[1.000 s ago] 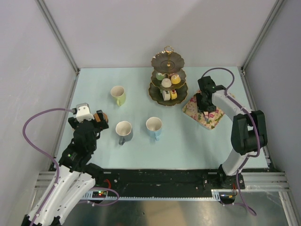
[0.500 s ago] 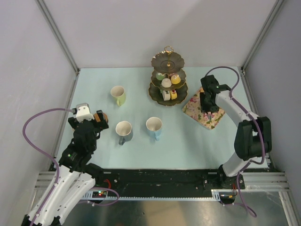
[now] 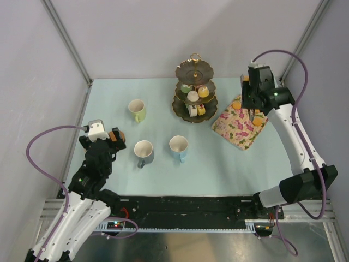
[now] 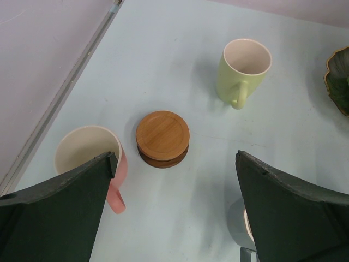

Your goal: Serve the afternoon tea

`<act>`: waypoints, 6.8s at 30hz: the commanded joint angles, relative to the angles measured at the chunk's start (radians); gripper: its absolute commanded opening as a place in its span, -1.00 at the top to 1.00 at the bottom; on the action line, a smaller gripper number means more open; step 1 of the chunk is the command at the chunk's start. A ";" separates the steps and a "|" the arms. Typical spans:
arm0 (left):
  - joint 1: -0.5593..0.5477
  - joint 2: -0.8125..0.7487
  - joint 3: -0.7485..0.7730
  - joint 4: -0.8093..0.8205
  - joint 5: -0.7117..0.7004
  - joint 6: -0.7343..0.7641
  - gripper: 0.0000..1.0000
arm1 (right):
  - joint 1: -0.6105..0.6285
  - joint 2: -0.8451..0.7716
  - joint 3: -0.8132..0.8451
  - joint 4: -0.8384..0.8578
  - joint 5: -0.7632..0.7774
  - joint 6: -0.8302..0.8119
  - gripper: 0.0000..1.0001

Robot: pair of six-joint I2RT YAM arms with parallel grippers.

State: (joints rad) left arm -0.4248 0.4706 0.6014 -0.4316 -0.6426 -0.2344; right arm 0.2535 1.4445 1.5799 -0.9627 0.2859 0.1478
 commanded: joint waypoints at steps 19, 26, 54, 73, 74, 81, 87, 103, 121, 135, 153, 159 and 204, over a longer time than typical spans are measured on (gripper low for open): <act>-0.006 -0.032 -0.006 0.029 -0.013 0.021 -0.97 | 0.204 0.350 0.649 0.033 -0.048 -0.143 0.18; -0.007 -0.041 -0.007 0.029 -0.018 0.022 -0.97 | 0.231 0.424 0.686 0.023 -0.091 -0.143 0.17; -0.006 -0.043 -0.006 0.028 -0.012 0.021 -0.97 | 0.225 0.375 0.535 0.052 -0.099 -0.144 -0.09; -0.006 -0.030 -0.006 0.029 -0.006 0.020 -0.97 | 0.064 0.046 0.211 0.145 -0.086 -0.087 -0.07; -0.007 -0.031 -0.006 0.029 -0.006 0.020 -0.97 | 0.046 0.030 0.184 0.143 -0.081 -0.076 -0.03; -0.006 -0.027 -0.005 0.029 -0.002 0.020 -0.97 | -0.011 -0.050 0.011 0.154 -0.043 -0.059 0.03; -0.007 -0.029 -0.006 0.029 -0.002 0.020 -0.97 | -0.083 -0.024 -0.083 0.120 -0.014 -0.001 0.03; -0.007 -0.027 -0.006 0.028 -0.010 0.021 -0.97 | -0.111 0.226 -0.148 0.147 -0.149 -0.024 -0.05; -0.008 -0.009 -0.006 0.028 -0.021 0.023 -0.97 | -0.112 0.398 -0.068 0.212 -0.104 -0.086 -0.10; -0.007 -0.007 -0.008 0.030 -0.022 0.023 -0.97 | -0.111 0.459 -0.017 0.151 -0.030 -0.110 -0.05; -0.008 -0.017 -0.009 0.033 -0.018 0.023 -0.97 | -0.114 0.331 -0.056 0.086 -0.083 -0.077 -0.03; -0.006 -0.018 -0.008 0.033 -0.017 0.024 -0.97 | -0.113 0.302 -0.049 0.097 -0.100 -0.094 -0.04; -0.007 -0.016 -0.007 0.032 -0.014 0.023 -0.97 | -0.110 0.373 0.022 0.092 0.009 -0.154 0.15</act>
State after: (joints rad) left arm -0.4255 0.4572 0.6010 -0.4290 -0.6437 -0.2268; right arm 0.1471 1.8996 1.5677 -0.8467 0.2478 -0.0322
